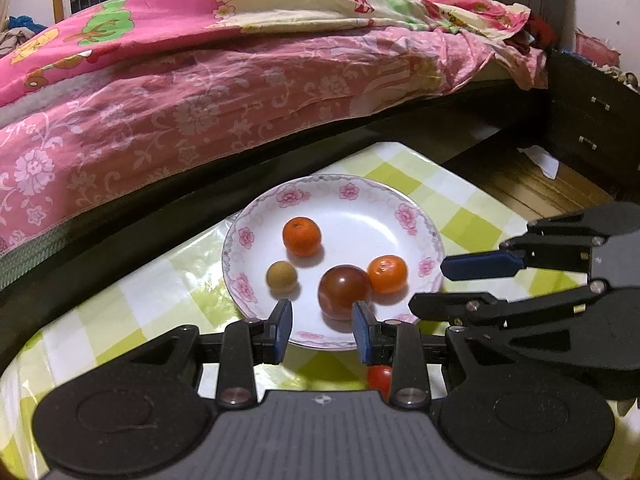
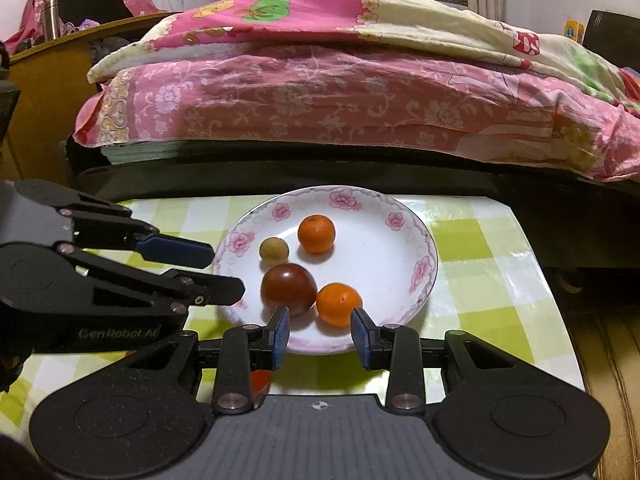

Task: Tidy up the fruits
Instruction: 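Move left tool to a red cherry tomato while right tool approaches a brown kiwi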

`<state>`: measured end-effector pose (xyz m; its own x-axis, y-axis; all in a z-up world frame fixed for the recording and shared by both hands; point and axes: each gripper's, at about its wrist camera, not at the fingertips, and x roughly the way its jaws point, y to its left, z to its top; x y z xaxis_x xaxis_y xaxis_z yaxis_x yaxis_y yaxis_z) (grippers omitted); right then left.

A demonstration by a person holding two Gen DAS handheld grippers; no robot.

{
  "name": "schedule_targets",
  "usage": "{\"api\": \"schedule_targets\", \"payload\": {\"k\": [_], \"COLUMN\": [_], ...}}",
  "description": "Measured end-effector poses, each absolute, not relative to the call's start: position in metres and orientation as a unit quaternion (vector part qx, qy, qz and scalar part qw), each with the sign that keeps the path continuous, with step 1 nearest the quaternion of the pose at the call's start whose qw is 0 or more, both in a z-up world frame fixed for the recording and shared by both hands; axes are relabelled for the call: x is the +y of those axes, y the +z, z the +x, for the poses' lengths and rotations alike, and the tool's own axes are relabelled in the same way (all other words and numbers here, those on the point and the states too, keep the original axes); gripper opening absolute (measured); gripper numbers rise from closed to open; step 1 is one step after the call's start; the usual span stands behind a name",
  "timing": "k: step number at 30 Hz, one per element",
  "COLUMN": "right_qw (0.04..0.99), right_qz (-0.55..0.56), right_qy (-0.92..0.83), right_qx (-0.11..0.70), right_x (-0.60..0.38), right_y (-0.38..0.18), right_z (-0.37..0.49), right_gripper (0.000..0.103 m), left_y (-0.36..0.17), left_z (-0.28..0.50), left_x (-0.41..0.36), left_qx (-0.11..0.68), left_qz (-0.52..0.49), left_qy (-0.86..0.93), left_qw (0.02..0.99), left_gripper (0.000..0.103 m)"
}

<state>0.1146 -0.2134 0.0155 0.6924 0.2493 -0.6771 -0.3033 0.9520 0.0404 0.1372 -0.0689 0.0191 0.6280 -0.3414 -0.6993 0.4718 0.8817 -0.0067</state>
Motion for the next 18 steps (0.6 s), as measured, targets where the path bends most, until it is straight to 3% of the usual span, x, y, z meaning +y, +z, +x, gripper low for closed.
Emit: {"api": "schedule_targets", "payload": {"k": [18], "right_qw": [0.905], "right_qz": [-0.064], "right_qy": [0.174], "right_qx": [0.383], "right_x": [-0.187], "right_y": [0.024], "right_z": [0.057], "right_gripper": [0.032], "left_y": [0.028], "left_z": [0.083], "left_x": [-0.049], "left_qx": [0.379], "left_qz": [0.115], "left_qy": [-0.241], "left_qw": [0.886], "left_gripper": [0.041]}}
